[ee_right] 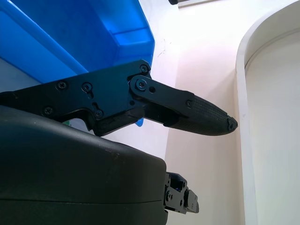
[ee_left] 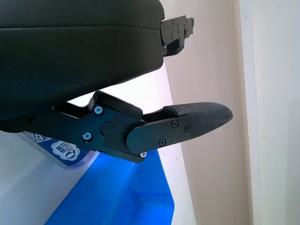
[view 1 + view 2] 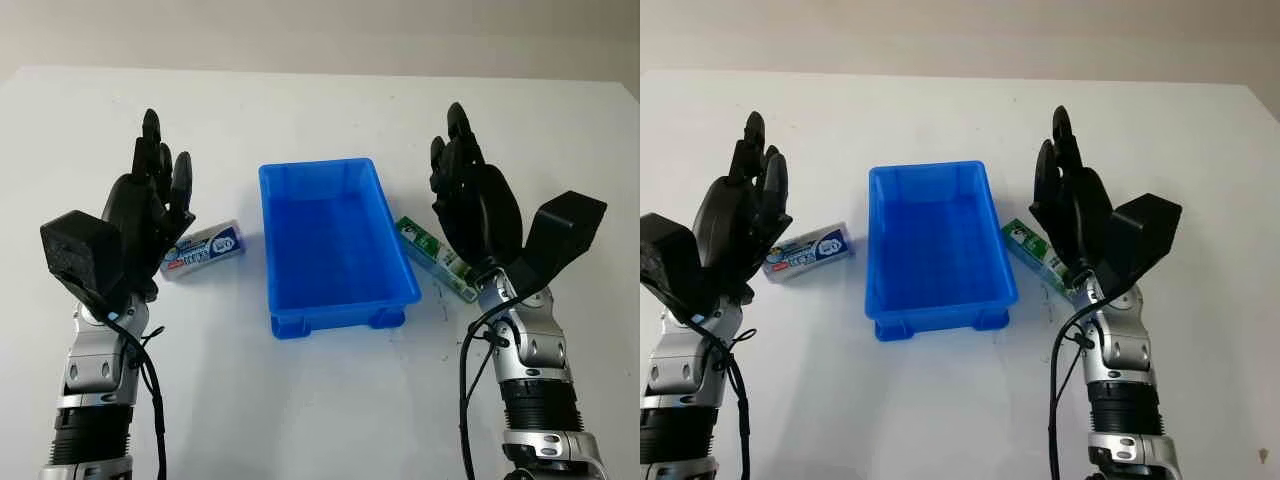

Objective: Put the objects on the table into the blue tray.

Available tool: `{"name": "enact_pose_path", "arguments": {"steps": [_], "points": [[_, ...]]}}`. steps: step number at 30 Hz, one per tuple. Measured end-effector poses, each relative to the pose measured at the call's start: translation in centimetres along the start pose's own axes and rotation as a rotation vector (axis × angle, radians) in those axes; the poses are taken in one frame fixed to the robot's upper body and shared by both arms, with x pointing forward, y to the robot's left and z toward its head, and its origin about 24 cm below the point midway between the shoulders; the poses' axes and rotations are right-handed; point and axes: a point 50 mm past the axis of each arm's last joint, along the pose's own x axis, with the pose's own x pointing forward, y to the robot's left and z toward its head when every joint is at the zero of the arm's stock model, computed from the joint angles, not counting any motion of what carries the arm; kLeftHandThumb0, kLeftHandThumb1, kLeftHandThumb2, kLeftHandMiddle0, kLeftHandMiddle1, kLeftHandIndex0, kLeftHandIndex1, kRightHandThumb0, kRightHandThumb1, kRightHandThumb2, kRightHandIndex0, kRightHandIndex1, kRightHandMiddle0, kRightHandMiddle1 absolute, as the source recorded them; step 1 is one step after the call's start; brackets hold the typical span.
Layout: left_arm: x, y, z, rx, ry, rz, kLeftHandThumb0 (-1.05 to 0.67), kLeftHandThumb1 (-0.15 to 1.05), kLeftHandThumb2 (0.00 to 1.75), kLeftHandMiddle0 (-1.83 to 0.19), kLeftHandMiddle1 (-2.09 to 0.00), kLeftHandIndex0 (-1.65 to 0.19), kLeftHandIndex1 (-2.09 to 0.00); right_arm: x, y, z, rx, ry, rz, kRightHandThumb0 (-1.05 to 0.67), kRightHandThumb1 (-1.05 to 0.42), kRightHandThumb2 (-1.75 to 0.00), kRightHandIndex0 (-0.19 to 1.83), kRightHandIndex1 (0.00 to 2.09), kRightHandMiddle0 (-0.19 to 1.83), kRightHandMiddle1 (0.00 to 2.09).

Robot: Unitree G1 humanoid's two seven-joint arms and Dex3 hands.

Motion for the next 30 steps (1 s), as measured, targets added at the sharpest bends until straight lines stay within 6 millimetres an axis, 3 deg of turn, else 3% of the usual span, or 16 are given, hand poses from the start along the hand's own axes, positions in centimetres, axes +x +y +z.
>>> {"name": "enact_pose_path", "arguments": {"steps": [11,16,22,30], "points": [[0.0,0.0,0.0,0.002,0.001,-0.004,-0.80,1.05,0.63,0.19,0.00,0.19,0.00,0.0,0.0,0.0,-0.002,0.001,-0.001,-0.69,-1.05,-0.73,-0.19,0.00,-0.19,0.00],[0.0,0.0,-0.2,0.001,0.007,0.000,-0.80,1.05,0.62,0.19,0.00,0.19,0.00,0.0,-0.4,0.3,-0.074,0.016,-0.070,-0.64,-1.05,-0.50,-0.19,0.00,-0.18,0.01],[0.0,0.0,-0.1,0.001,0.000,0.000,-0.80,1.05,0.62,0.19,0.00,0.19,0.00,-0.2,-1.3,4.0,-0.477,-0.030,-0.200,-0.65,-1.03,-0.13,-0.14,0.04,-0.13,0.05],[0.0,-0.1,-0.2,0.005,0.001,0.002,-0.81,1.05,0.63,0.19,0.00,0.19,0.00,-1.3,-1.5,7.2,-0.658,-0.073,-0.238,-0.59,-0.91,-0.04,0.01,0.12,0.02,0.13]]}}
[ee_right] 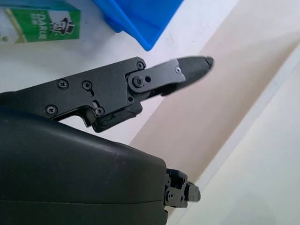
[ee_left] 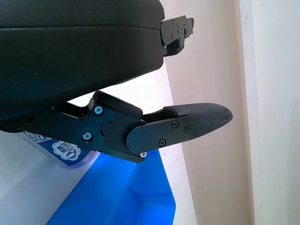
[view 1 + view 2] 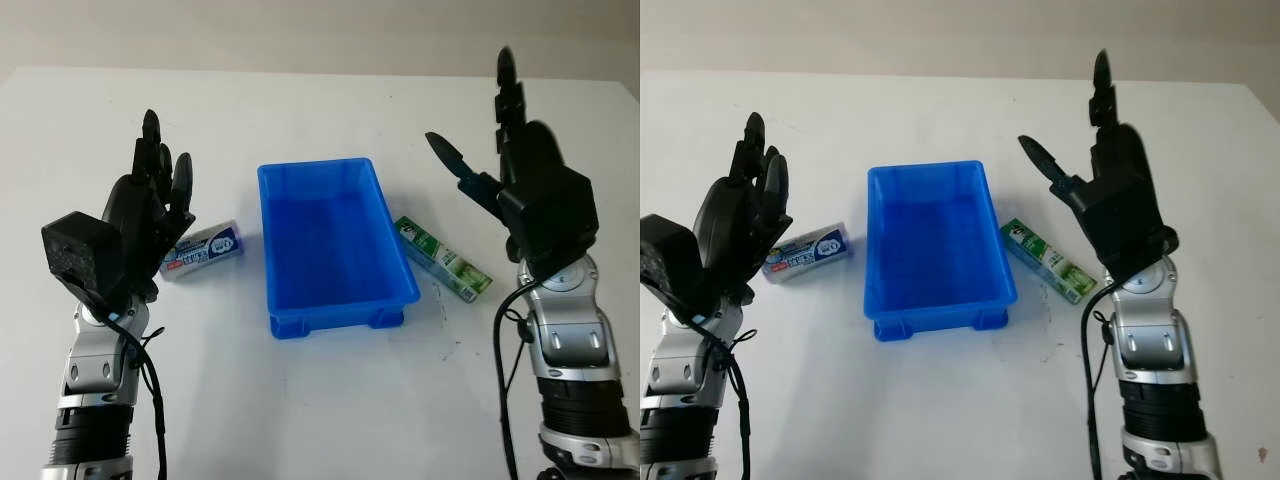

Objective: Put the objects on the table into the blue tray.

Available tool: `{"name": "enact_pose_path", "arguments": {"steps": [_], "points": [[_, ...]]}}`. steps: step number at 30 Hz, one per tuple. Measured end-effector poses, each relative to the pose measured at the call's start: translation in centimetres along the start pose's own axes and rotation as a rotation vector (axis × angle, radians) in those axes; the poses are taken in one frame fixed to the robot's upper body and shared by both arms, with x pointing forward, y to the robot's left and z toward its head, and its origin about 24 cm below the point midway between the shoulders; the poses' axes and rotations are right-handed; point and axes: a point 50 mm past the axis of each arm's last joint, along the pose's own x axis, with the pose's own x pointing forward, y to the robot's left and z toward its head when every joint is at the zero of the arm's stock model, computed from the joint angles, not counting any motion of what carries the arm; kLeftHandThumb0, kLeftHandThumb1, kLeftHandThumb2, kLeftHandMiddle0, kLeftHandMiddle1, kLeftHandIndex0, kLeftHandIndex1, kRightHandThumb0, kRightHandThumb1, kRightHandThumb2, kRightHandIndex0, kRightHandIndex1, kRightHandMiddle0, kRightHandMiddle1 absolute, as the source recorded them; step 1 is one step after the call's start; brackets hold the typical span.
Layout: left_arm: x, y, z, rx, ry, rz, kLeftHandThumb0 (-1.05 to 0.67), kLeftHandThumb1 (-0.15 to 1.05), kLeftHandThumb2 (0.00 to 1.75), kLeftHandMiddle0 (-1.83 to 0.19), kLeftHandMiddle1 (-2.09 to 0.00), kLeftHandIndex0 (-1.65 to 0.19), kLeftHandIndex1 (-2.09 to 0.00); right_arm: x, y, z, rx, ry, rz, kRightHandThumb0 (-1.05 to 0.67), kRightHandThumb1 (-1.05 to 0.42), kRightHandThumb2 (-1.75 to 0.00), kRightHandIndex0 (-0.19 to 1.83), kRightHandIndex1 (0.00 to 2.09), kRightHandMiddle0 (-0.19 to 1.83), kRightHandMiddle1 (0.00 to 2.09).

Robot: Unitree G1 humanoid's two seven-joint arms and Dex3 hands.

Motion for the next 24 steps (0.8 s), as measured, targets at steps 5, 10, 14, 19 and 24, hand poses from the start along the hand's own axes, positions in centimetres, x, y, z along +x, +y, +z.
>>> {"name": "enact_pose_path", "arguments": {"steps": [5,10,14,19,24], "points": [[0.0,-0.1,0.0,0.004,0.001,-0.001,-0.81,1.05,0.63,0.19,0.00,0.19,0.00,-0.8,-1.0,-0.2,-0.157,0.049,-0.009,-0.61,-0.88,-0.05,0.24,0.21,0.20,0.20],[0.0,-0.4,-0.1,-0.005,0.003,-0.001,-0.80,1.05,0.63,0.19,0.00,0.19,0.00,-1.4,-1.2,0.0,-0.307,0.103,0.031,-0.60,-0.87,-0.05,0.34,0.19,0.32,0.11],[0.0,-0.5,-0.1,-0.009,0.004,-0.003,-0.80,1.05,0.64,0.19,0.00,0.19,0.00,-1.8,-0.8,0.0,-0.379,0.123,0.088,-0.59,-0.87,-0.06,0.34,0.15,0.33,0.08],[0.0,-0.4,-0.1,-0.005,0.004,-0.003,-0.80,1.05,0.63,0.19,0.00,0.19,0.00,-2.2,-0.7,0.0,-0.439,0.143,0.150,-0.58,-0.88,-0.05,0.30,0.10,0.30,0.05],[0.0,-0.4,-0.1,-0.004,0.005,-0.003,-0.81,1.05,0.62,0.19,0.00,0.19,0.00,-2.6,-0.5,-0.1,-0.452,0.153,0.186,-0.56,-0.87,-0.05,0.34,0.10,0.28,0.05]]}}
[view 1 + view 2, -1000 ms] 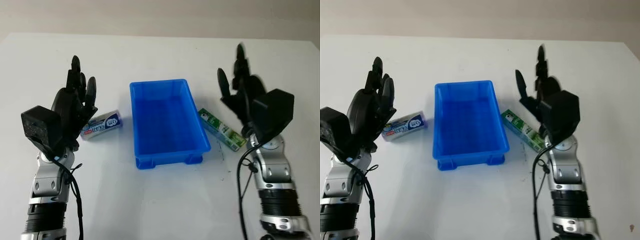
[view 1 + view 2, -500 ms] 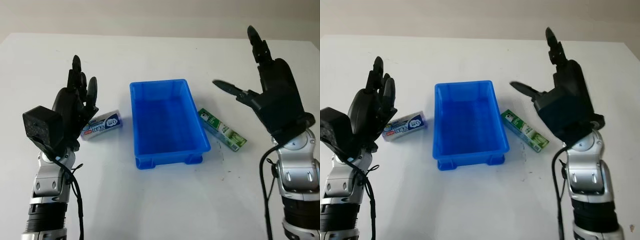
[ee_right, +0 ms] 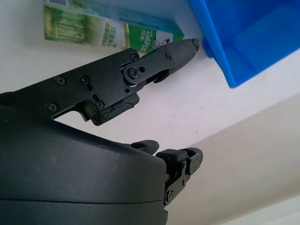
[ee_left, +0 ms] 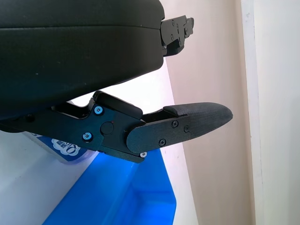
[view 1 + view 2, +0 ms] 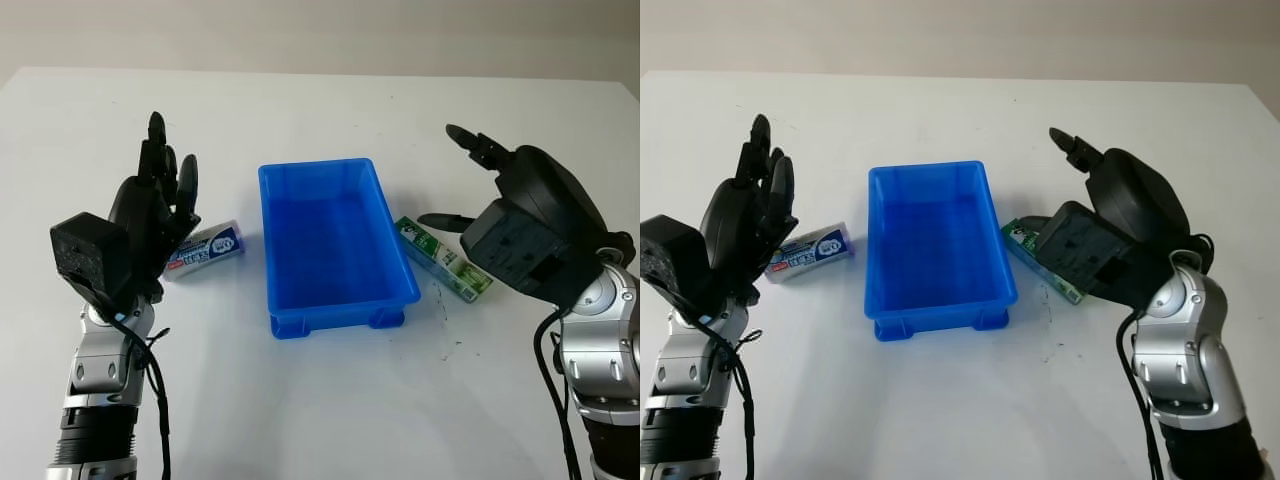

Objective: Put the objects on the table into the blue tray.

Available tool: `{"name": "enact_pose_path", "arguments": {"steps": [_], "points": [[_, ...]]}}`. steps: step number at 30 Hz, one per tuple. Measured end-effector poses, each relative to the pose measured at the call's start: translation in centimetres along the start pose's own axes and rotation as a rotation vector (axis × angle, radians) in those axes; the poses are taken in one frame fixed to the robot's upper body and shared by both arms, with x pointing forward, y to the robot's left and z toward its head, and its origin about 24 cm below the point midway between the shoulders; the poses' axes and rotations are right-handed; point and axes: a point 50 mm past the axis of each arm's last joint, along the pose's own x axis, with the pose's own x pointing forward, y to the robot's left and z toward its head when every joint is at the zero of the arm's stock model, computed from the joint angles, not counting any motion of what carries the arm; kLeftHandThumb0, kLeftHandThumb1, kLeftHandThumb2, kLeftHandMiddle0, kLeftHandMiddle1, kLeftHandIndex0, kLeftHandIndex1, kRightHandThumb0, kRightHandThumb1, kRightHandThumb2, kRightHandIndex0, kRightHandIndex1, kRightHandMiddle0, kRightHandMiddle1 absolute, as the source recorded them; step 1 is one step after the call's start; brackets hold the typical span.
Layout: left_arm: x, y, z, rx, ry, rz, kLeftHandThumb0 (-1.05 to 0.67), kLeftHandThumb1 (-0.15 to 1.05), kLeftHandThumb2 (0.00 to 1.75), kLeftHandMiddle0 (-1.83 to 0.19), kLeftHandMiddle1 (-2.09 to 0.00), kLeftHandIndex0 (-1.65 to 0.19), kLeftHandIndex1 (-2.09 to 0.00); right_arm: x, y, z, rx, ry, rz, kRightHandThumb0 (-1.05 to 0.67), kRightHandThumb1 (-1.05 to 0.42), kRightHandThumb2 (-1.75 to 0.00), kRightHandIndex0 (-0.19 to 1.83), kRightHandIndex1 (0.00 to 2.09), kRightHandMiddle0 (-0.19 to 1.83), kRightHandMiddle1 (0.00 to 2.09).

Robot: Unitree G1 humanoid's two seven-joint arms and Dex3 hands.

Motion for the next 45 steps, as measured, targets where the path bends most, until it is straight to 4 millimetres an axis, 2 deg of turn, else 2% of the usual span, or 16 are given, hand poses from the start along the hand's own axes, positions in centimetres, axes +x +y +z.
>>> {"name": "enact_pose_path", "arguments": {"steps": [9,17,24,28,29,30,32,33,35,37,38,41,45], "points": [[0.1,0.1,0.1,0.005,-0.003,-0.001,-0.82,1.05,0.62,0.19,0.00,0.19,0.00,0.0,1.5,-0.1,-0.082,0.004,0.057,-0.59,-0.89,-0.06,0.33,0.08,0.25,0.04],[0.1,0.1,0.1,0.004,-0.002,0.001,-0.83,1.05,0.59,0.19,0.00,0.19,0.00,0.8,4.0,-2.0,-0.159,0.080,0.123,-0.59,-0.88,-0.05,0.39,0.11,0.24,0.05],[0.1,0.1,0.1,0.005,-0.001,-0.002,-0.81,1.05,0.61,0.19,0.00,0.19,0.00,1.1,5.2,-3.1,-0.199,0.124,0.160,-0.58,-0.90,-0.06,0.31,0.06,0.21,0.05],[0.1,0.1,0.1,0.005,-0.001,-0.003,-0.81,1.05,0.61,0.19,0.00,0.19,0.00,1.3,5.5,-3.2,-0.210,0.132,0.173,-0.55,-0.89,-0.06,0.35,0.08,0.26,0.07],[0.1,0.1,0.1,0.005,-0.001,-0.003,-0.81,1.05,0.61,0.19,0.00,0.19,0.00,1.3,5.5,-3.2,-0.210,0.129,0.173,-0.52,-0.90,-0.06,0.41,0.12,0.33,0.10],[0.1,0.1,0.1,0.006,-0.001,-0.003,-0.81,1.05,0.60,0.19,0.00,0.19,0.00,1.3,5.5,-3.2,-0.213,0.121,0.170,-0.49,-0.91,-0.06,0.42,0.25,0.36,0.22],[0.1,0.1,0.1,0.007,-0.001,-0.003,-0.82,1.05,0.59,0.19,0.00,0.19,0.00,1.4,5.6,-2.9,-0.223,0.084,0.152,-0.44,-0.93,-0.06,0.04,1.34,0.13,1.07],[0.1,0.1,0.1,0.006,-0.001,-0.003,-0.82,1.05,0.59,0.19,0.00,0.19,0.00,1.4,5.5,-2.8,-0.227,0.063,0.139,-0.44,-0.94,-0.05,-0.03,1.55,0.07,1.25],[0.1,0.1,0.1,0.007,-0.001,-0.003,-0.82,1.05,0.59,0.19,0.00,0.19,0.00,1.4,5.6,-2.6,-0.234,0.031,0.117,-0.41,-0.95,-0.05,-0.03,1.82,0.08,1.50],[0.1,0.1,0.1,0.007,-0.001,-0.002,-0.81,1.05,0.59,0.19,0.00,0.19,0.00,1.4,5.6,-2.5,-0.243,0.009,0.097,-0.39,-0.95,-0.06,0.02,1.99,0.08,1.66],[0.1,0.1,0.1,0.008,-0.001,-0.002,-0.81,1.05,0.59,0.19,0.00,0.19,0.00,1.4,5.7,-2.5,-0.245,0.001,0.088,-0.38,-0.95,-0.05,0.19,2.05,0.10,1.77],[0.1,0.1,0.1,0.008,-0.001,-0.002,-0.82,1.05,0.59,0.19,0.00,0.19,0.00,1.4,5.6,-2.6,-0.247,-0.013,0.072,-0.37,-0.95,-0.05,0.52,2.09,0.15,2.01],[0.1,0.1,0.1,0.011,0.000,0.000,-0.81,1.05,0.59,0.19,0.00,0.19,0.00,1.4,5.6,-2.5,-0.249,-0.031,0.060,-0.40,-0.97,-0.06,0.57,2.09,0.32,2.09]]}}
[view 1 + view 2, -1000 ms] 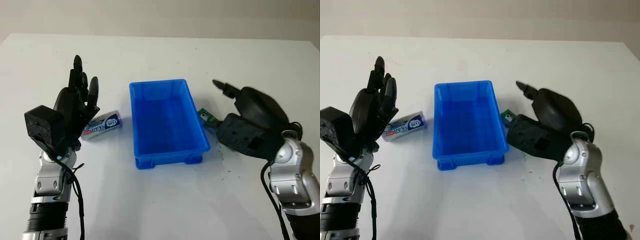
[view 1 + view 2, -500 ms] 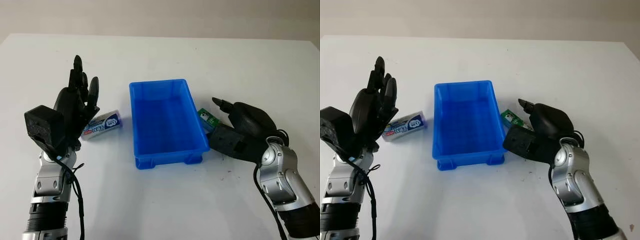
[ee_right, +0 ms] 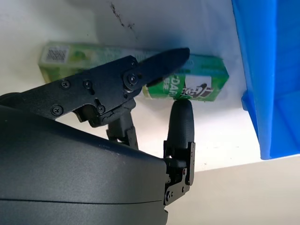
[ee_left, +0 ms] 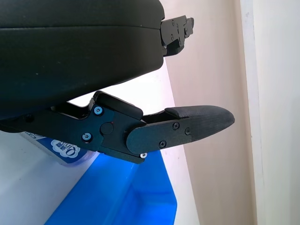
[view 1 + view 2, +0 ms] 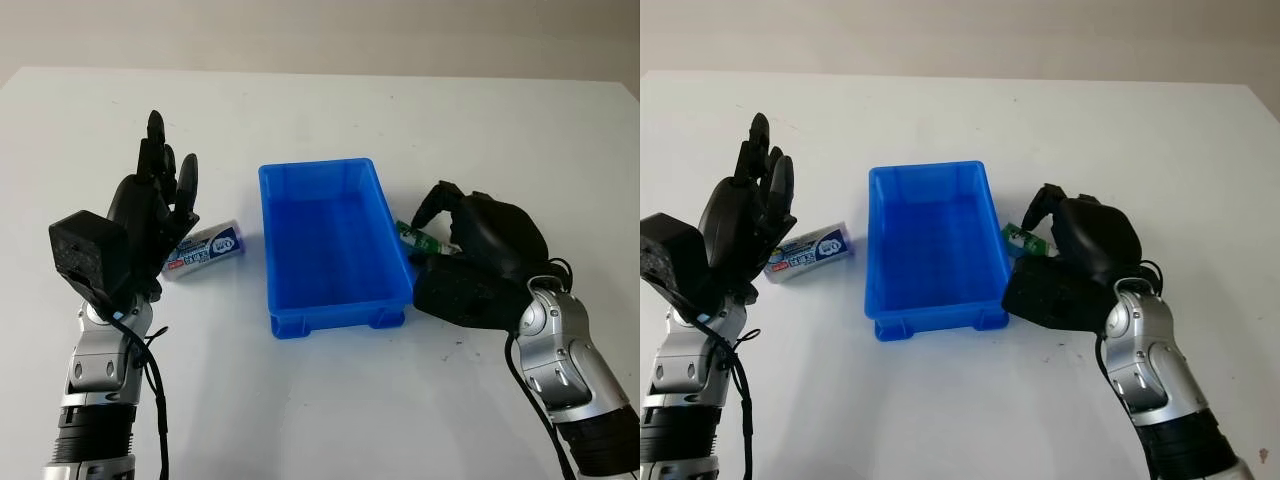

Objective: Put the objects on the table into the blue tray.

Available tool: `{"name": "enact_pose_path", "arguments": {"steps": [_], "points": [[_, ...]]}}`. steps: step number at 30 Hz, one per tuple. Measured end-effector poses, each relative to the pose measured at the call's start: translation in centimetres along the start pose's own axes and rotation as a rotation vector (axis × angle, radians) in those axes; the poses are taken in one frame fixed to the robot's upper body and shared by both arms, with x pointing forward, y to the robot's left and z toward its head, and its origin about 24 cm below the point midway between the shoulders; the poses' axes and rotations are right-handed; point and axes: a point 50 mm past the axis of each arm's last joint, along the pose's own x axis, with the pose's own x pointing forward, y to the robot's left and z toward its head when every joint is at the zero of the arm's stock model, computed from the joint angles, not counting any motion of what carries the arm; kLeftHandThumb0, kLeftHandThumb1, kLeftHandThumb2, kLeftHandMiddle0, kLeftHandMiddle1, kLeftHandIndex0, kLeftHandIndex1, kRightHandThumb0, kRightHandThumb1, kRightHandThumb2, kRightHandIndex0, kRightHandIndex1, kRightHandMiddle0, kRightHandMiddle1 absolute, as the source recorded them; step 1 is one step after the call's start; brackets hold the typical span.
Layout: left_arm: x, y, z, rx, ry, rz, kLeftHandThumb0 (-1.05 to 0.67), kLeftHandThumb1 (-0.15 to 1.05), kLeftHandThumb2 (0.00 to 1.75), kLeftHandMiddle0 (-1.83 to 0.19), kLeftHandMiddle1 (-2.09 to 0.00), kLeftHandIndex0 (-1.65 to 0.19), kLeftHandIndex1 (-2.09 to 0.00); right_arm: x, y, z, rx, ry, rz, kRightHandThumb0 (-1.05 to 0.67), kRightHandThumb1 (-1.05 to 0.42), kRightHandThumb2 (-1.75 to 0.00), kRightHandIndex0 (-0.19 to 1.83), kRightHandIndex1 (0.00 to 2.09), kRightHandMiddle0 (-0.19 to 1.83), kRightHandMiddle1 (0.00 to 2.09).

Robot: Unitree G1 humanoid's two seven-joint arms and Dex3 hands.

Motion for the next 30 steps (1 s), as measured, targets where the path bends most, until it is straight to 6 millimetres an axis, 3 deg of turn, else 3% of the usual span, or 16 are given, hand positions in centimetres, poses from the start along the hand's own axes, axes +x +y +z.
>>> {"name": "enact_pose_path", "arguments": {"steps": [17,30], "points": [[0.00,0.01,0.00,0.001,0.000,0.002,-0.80,1.05,0.58,0.19,0.00,0.19,0.00,0.04,0.04,-0.16,-0.014,-0.027,0.011,-0.37,-1.00,-0.05,0.61,2.09,0.38,2.09],[0.00,-0.02,-0.04,0.006,0.004,0.004,-0.81,1.05,0.58,0.19,0.00,0.19,0.00,0.36,-0.80,-0.48,-0.001,-0.056,-0.101,-0.33,-0.99,-0.05,0.68,2.09,0.43,2.09]]}}
